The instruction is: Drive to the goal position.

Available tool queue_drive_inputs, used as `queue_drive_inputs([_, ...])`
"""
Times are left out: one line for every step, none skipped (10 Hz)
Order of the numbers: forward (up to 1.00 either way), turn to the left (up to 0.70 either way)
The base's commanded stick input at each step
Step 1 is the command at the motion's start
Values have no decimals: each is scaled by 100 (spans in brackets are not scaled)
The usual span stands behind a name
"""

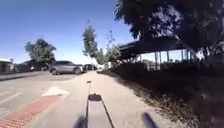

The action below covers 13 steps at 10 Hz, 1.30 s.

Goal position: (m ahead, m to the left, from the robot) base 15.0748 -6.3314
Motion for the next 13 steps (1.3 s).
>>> queue_drive_inputs([98,2])
queue_drive_inputs([98,12])
queue_drive_inputs([98,29])
queue_drive_inputs([98,23])
queue_drive_inputs([98,10])
queue_drive_inputs([98,0])
queue_drive_inputs([98,0])
queue_drive_inputs([98,0])
queue_drive_inputs([98,0])
queue_drive_inputs([98,0])
queue_drive_inputs([98,0])
queue_drive_inputs([98,0])
queue_drive_inputs([98,0])
